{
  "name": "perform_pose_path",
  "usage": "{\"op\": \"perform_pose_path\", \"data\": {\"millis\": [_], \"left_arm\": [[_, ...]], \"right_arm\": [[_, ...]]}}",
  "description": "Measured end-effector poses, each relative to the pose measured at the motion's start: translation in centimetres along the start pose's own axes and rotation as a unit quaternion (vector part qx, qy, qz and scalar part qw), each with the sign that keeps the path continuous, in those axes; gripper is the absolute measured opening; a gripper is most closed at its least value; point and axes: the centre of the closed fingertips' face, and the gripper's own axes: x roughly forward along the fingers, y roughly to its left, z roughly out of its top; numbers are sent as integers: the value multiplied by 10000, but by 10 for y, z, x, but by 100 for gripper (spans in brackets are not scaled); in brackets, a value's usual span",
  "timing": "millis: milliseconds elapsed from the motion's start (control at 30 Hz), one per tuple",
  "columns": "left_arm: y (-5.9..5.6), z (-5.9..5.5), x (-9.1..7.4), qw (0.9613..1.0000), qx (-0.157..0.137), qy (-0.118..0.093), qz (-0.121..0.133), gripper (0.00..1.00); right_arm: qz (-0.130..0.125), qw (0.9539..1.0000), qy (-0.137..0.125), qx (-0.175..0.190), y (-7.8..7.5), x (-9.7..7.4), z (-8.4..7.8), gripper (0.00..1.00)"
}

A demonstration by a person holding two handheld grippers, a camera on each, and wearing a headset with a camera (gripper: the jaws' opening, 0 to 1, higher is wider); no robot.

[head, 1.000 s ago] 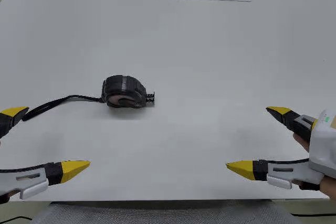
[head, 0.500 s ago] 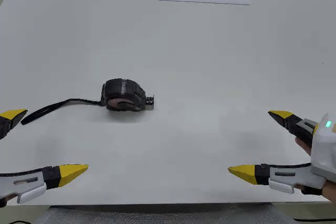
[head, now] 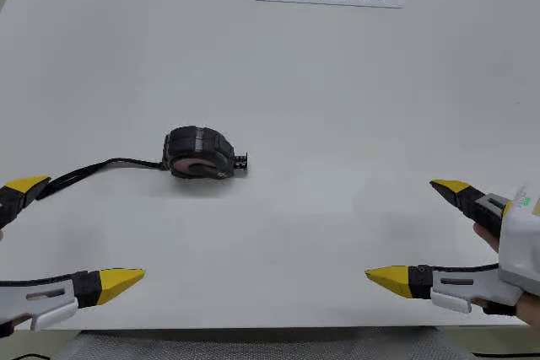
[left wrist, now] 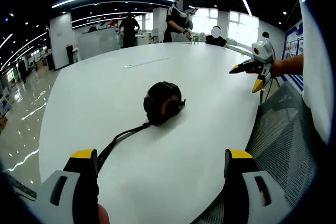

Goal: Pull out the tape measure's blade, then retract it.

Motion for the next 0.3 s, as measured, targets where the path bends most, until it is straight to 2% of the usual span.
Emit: {"op": "perform_pose_path", "data": {"millis": [300], "left_arm": [[1, 3, 0, 10000, 52, -27, 33, 99]], "right_arm": [[19, 10000, 3, 20, 4, 2, 1, 99]]}}
